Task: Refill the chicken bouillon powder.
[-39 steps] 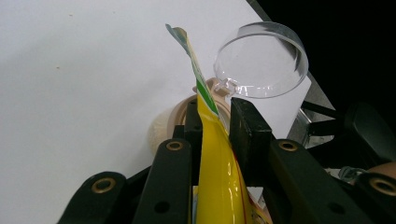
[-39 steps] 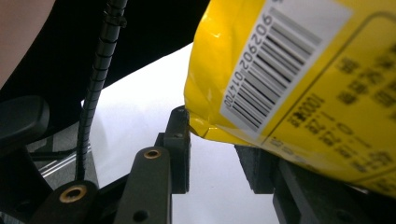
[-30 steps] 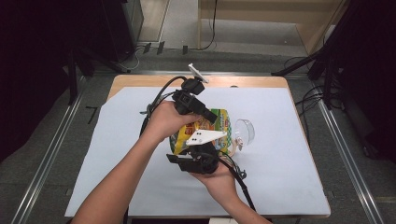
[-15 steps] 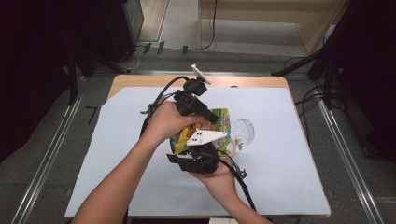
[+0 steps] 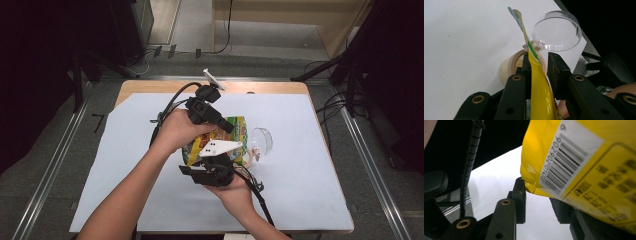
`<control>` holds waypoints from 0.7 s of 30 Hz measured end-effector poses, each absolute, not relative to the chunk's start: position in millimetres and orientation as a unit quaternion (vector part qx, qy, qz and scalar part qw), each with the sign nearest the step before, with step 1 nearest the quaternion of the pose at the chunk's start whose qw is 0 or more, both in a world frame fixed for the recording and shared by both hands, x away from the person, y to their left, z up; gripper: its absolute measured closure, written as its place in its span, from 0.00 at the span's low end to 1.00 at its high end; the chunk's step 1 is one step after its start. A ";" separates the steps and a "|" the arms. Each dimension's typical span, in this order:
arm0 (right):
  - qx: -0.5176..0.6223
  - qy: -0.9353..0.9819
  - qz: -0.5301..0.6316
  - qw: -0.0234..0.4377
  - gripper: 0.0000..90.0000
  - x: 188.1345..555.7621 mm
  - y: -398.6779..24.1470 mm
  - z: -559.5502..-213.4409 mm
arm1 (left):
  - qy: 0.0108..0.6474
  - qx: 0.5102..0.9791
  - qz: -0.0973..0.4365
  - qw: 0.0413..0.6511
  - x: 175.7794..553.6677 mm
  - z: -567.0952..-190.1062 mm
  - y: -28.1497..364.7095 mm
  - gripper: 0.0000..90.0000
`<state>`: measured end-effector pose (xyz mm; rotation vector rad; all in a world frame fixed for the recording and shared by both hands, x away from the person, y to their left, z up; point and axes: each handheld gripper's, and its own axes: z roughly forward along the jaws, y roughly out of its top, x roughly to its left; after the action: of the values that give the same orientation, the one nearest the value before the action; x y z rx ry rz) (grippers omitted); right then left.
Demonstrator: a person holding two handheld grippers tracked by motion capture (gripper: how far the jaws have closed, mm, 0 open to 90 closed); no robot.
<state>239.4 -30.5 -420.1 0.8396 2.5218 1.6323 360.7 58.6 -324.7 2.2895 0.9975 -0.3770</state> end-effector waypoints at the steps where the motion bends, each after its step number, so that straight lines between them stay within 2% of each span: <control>1: 0.268 0.809 0.523 0.012 0.76 239.4 -30.5 -420.3 | 0.377 0.864 -0.142 0.302 360.5 -324.6 58.5 0.85; 21: 0.270 0.808 0.523 0.011 0.76 239.3 -30.7 -420.5 | 0.377 0.862 -0.143 0.306 359.1 -324.9 57.8 0.85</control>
<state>239.3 -30.7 -420.5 0.8425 2.5210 1.6329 359.1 57.8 -324.9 2.2816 0.9970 -0.3788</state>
